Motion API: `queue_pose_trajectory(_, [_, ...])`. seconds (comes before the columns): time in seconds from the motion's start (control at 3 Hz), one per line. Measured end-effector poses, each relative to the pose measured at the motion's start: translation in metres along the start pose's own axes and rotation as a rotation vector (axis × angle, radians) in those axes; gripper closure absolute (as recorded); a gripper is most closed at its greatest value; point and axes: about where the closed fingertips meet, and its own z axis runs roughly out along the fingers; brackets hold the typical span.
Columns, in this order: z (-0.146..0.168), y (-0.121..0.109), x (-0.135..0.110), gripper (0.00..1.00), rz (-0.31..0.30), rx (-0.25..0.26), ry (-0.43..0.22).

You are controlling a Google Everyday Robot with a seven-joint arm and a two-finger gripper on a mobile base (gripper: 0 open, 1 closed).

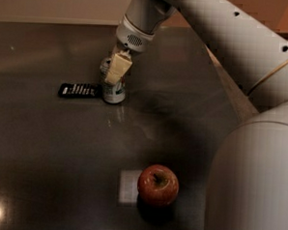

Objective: Move 7up can near rxbar chocolate

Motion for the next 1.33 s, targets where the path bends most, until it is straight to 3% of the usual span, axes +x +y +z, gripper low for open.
queue_pose_trajectory(0.67, [0.0048,0.0007,-0.0039,0.13,-0.012,-0.014,-0.014])
queue_pose_trajectory(1.0, [0.0072,0.0003,-0.0049,0.00,-0.013,-0.015,-0.015])
queue_pose_trajectory(1.33, [0.0073,0.0002,-0.0049,0.00,-0.013,-0.015,-0.015])
